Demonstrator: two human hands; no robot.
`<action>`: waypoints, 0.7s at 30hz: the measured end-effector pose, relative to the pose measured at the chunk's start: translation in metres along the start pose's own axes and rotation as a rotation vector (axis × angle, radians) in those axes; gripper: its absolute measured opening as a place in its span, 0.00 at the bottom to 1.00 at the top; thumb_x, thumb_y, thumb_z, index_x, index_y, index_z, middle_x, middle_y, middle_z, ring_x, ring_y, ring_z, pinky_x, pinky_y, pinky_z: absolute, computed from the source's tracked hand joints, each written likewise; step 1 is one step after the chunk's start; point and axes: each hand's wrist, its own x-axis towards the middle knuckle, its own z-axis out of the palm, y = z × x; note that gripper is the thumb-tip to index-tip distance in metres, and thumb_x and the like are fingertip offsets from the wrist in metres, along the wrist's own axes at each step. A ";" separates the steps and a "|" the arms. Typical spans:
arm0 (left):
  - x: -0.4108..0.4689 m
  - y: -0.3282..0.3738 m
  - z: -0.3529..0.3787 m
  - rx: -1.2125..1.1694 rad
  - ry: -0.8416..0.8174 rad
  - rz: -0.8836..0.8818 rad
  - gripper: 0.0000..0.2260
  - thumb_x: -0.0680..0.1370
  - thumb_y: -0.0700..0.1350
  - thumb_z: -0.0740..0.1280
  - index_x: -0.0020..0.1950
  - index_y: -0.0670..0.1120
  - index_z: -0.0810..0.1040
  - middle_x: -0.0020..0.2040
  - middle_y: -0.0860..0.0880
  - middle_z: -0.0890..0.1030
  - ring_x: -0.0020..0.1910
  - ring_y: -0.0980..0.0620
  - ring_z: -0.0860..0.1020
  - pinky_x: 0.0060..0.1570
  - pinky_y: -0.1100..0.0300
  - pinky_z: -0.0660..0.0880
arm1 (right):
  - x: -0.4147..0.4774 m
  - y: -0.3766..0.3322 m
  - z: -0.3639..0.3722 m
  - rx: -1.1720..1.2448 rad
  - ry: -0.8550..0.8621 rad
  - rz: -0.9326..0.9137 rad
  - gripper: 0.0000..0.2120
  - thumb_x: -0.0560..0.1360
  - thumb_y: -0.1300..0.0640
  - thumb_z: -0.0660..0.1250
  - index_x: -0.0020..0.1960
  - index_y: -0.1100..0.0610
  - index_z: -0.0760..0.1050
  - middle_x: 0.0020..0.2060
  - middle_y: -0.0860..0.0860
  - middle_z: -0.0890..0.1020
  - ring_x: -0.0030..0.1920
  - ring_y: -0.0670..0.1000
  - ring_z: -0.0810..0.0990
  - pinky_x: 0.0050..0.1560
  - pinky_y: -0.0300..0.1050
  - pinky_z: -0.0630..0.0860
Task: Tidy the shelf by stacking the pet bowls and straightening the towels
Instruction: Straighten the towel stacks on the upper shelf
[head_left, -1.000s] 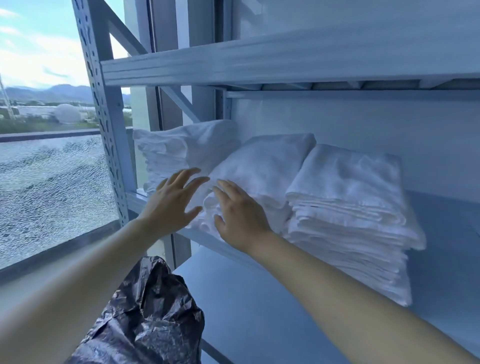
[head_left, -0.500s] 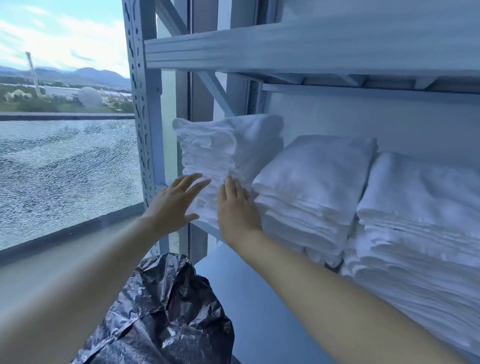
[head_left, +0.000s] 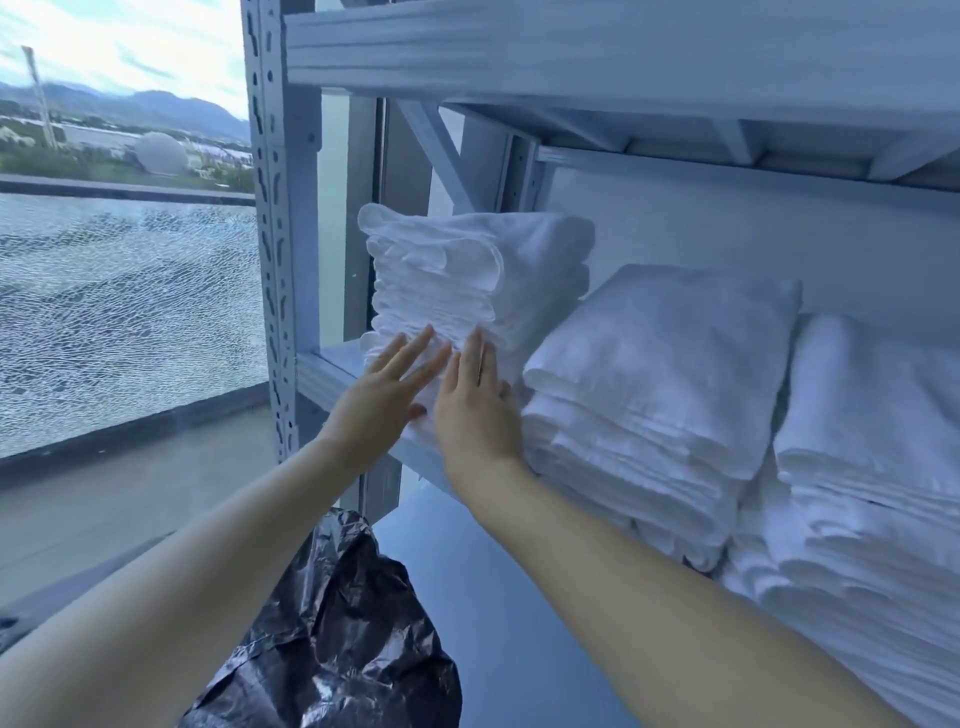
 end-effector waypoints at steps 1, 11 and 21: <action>0.002 -0.001 0.001 0.004 0.003 0.001 0.37 0.75 0.41 0.68 0.72 0.57 0.46 0.74 0.57 0.44 0.75 0.46 0.51 0.66 0.49 0.66 | 0.002 0.001 0.001 -0.010 -0.004 0.009 0.30 0.79 0.64 0.54 0.72 0.71 0.39 0.73 0.67 0.41 0.74 0.63 0.46 0.69 0.57 0.64; 0.020 0.002 0.015 0.007 0.021 0.063 0.31 0.74 0.40 0.68 0.73 0.50 0.59 0.76 0.47 0.55 0.74 0.40 0.57 0.66 0.47 0.66 | 0.021 0.001 0.009 -0.008 -0.078 0.175 0.26 0.80 0.67 0.49 0.72 0.70 0.40 0.73 0.66 0.42 0.74 0.65 0.46 0.65 0.61 0.66; 0.032 -0.019 0.023 -0.006 -0.045 0.058 0.35 0.77 0.41 0.65 0.74 0.54 0.45 0.75 0.55 0.43 0.76 0.47 0.49 0.64 0.48 0.70 | 0.027 -0.001 0.012 0.069 -0.111 0.211 0.24 0.81 0.65 0.46 0.73 0.68 0.42 0.73 0.63 0.46 0.74 0.63 0.46 0.64 0.61 0.64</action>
